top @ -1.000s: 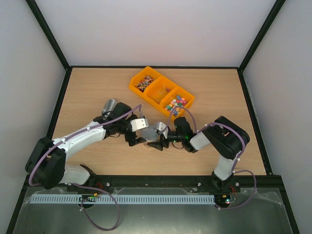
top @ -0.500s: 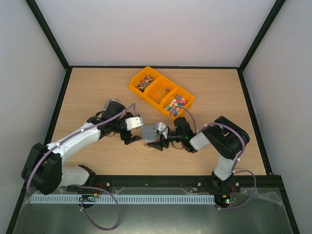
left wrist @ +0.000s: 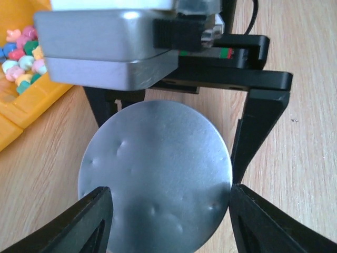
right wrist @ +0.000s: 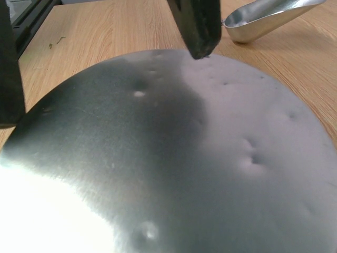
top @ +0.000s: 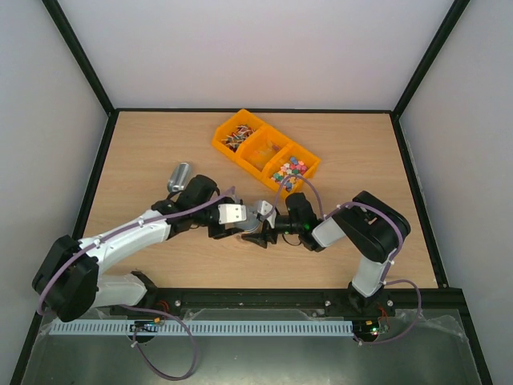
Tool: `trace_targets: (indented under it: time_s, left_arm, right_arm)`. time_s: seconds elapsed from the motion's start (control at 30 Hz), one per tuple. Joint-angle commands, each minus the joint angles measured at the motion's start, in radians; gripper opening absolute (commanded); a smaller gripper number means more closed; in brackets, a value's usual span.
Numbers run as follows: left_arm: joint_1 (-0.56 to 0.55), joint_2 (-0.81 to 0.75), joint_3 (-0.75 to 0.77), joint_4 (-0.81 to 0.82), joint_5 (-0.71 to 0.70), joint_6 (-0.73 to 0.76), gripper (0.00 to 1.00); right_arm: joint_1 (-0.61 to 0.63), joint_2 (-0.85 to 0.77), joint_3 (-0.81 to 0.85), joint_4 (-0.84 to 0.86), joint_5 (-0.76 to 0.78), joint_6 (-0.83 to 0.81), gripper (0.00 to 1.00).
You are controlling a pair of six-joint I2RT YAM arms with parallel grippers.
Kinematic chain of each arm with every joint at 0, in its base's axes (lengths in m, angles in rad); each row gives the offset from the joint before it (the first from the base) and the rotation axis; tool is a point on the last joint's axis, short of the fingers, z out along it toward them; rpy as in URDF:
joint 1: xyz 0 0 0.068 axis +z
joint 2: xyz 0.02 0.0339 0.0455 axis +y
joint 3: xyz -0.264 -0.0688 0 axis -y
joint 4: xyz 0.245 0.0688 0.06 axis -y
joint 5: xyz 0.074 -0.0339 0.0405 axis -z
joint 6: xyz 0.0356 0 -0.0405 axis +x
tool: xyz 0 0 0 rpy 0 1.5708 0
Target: Pack the candies
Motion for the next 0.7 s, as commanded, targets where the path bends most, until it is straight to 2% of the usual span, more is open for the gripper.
trace_targets:
  time_s: [0.0, 0.1, 0.27, 0.47, 0.57, 0.67]
  left_arm:
    - [-0.01, 0.007, -0.009, 0.032, 0.03, 0.104, 0.57]
    - [-0.01, 0.009, 0.0, -0.007, 0.056, 0.175, 0.46]
    - [-0.01, 0.023, 0.003, -0.034, 0.087, 0.248, 0.4]
    - [-0.013, 0.032, -0.019, 0.008, 0.04, 0.236, 0.32]
    - [-0.017, 0.025, -0.035, 0.025, 0.004, 0.229, 0.22]
    - [-0.018, -0.002, -0.064, 0.053, -0.024, 0.23, 0.18]
  right_arm:
    - [0.006, 0.005, -0.011, 0.015, 0.004, -0.01, 0.68]
    - [0.005, 0.008, -0.01, 0.017, 0.002, -0.004, 0.68]
    - [0.007, 0.014, -0.001, 0.018, 0.001, -0.006, 0.66]
    - [0.014, 0.012, -0.007, 0.018, -0.011, -0.016, 0.63]
    - [0.015, 0.008, -0.017, 0.017, -0.024, -0.034, 0.6]
    - [0.017, 0.006, -0.024, 0.014, -0.034, -0.057, 0.58]
